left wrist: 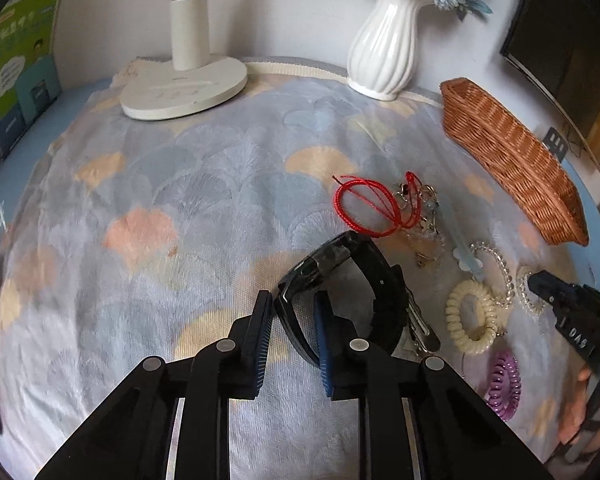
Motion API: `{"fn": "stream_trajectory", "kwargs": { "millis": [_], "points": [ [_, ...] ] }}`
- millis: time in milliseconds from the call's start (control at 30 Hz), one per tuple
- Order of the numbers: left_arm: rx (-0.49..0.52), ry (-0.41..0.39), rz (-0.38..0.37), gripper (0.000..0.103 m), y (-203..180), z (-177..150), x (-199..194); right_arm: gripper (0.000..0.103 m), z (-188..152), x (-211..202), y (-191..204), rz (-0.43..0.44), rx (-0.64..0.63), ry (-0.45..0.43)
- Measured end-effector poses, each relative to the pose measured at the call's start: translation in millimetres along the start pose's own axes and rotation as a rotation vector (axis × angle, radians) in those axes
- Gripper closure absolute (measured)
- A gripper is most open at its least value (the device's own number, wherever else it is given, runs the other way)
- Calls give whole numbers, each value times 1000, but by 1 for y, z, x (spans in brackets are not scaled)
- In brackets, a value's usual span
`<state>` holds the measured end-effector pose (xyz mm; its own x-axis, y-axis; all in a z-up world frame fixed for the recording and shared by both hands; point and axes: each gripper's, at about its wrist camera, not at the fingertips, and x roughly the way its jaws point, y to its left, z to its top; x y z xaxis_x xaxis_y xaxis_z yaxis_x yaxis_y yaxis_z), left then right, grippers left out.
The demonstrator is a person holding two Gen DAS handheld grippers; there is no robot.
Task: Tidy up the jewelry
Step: 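Grasp the black watch with the left gripper while the right gripper grasps a clear bead bracelet, then carry the watch and bracelet into the wicker basket and open both grippers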
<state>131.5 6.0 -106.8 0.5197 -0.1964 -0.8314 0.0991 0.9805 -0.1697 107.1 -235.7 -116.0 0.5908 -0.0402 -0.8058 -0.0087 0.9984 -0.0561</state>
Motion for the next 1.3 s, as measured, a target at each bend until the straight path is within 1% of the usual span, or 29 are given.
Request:
{"fn": "stream_trajectory", "kwargs": {
  "millis": [33,100,133,167,233,300,333,367,400,433,467,533,633,700,767,867,900,933,967,1033,1100,1167,1200,1233,1300],
  "points": [
    [-16,5,-11,80,2,-1,-1,87,-1,0,1,-4,-7,-4],
    [-33,12,-34,74,4,-4,-5,87,-2,0,3,-10,-17,-19],
    [-37,12,-30,63,5,-6,-7,87,-3,-1,2,-10,-20,-22],
    [-40,12,-17,56,5,-8,-9,87,-3,-1,1,-9,-18,-25],
    [-53,13,3,55,4,-10,-11,87,-3,-1,1,-4,-13,-29],
    [-68,9,-12,55,6,-11,-11,87,-4,-1,0,-4,-14,-33],
    [-72,11,-8,56,6,-10,-9,87,-4,-1,1,-6,-14,-34],
    [-68,9,3,64,6,-9,-7,87,-4,-2,1,-7,-14,-36],
    [-61,3,18,73,4,-9,-7,87,-4,-2,2,-8,-16,-37],
    [-56,8,17,89,3,-8,-5,88,-5,-2,2,-6,-15,-38],
    [-53,8,25,93,2,-8,-4,90,-5,-2,2,0,-13,-39],
    [-44,0,11,97,1,-8,-4,91,-5,-4,2,19,-12,-42],
    [-49,-12,-50,97,2,-7,-10,91,-6,-14,-3,99,16,-52],
    [-39,-28,-72,97,-1,-4,-18,91,-4,-25,-11,142,49,-65],
    [-27,-52,-108,97,-4,1,-28,91,2,-37,-17,154,58,-93],
    [-8,-75,-188,97,-15,16,-42,91,13,-57,-27,172,61,-126],
    [7,-83,-196,97,-20,21,-45,91,19,-66,-32,181,64,-145],
    [39,-95,-198,97,-30,28,-49,91,23,-71,-36,177,64,-158],
    [74,-105,-202,97,-41,38,-53,91,32,-77,-44,150,62,-175],
    [115,-110,-227,97,-62,55,-58,91,48,-82,-60,76,70,-194],
    [157,-116,-252,97,-86,79,-58,91,70,-74,-87,10,99,-188],
    [217,-134,-256,97,-120,106,-54,91,86,-57,-108,-28,114,-159],
    [237,-133,-263,97,-135,118,-50,91,94,-44,-119,-61,120,-129],
    [252,-124,-277,97,-146,127,-45,91,100,-30,-128,-76,119,-89],
    [256,-100,-300,97,-175,152,-25,91,108,-7,-142,-64,126,-28]
  ]
}}
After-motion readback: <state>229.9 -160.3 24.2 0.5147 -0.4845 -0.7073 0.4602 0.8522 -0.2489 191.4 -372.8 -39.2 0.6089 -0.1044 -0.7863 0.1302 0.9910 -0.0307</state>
